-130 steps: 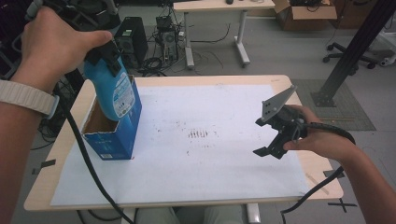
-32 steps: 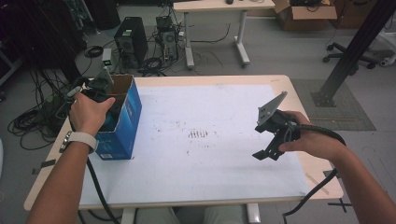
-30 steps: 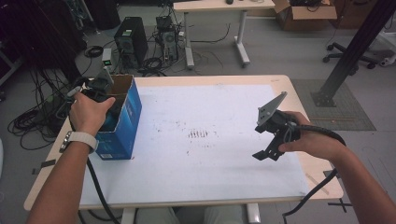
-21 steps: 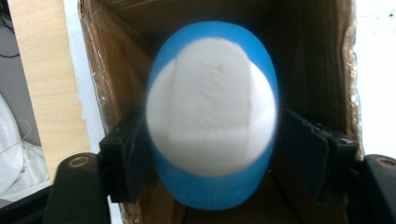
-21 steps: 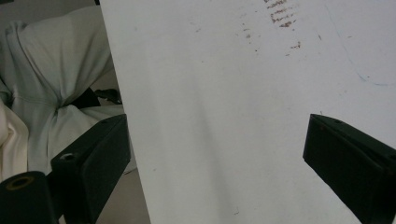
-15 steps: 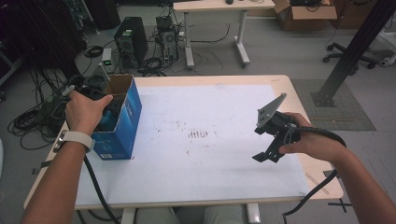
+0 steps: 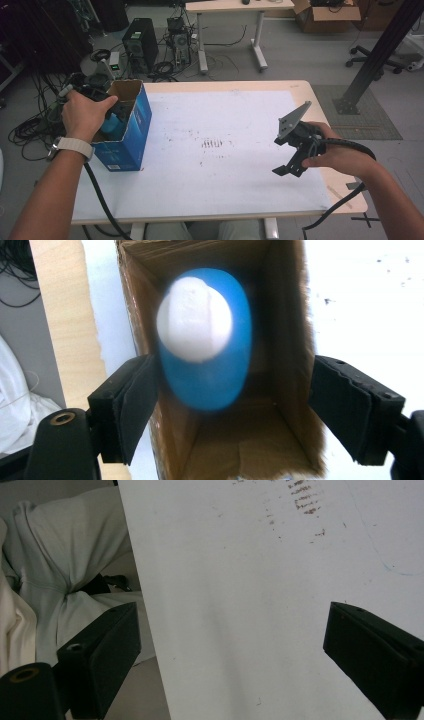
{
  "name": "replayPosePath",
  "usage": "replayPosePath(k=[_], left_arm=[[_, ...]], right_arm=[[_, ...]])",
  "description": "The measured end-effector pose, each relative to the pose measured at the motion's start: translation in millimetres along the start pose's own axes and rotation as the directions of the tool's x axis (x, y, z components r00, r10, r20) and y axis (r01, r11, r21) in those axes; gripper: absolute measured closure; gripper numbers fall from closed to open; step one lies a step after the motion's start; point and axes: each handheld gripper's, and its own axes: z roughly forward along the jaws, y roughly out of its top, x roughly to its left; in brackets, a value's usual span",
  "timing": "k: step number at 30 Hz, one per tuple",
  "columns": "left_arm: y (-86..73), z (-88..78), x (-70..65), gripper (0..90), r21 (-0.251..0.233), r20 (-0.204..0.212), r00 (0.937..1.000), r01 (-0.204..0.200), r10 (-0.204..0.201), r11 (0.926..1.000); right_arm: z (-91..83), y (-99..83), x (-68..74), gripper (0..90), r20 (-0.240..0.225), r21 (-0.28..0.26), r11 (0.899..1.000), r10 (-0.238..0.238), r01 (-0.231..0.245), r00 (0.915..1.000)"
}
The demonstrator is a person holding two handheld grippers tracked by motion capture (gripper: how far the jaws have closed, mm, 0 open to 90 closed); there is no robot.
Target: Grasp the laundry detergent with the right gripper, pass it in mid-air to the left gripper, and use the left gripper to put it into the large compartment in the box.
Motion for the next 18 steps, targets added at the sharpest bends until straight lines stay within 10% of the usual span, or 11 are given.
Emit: replayPosePath(k=[18], left_arm=[[-18.6,-55.9,-39.9,20.5,-0.021,0.087,0.9896,-0.114,0.115,0.9933]], right_arm=[[-2.9,4.4,9.2,8.3,0.005,-0.012,1.000,-0.015,0.015,0.9999]])
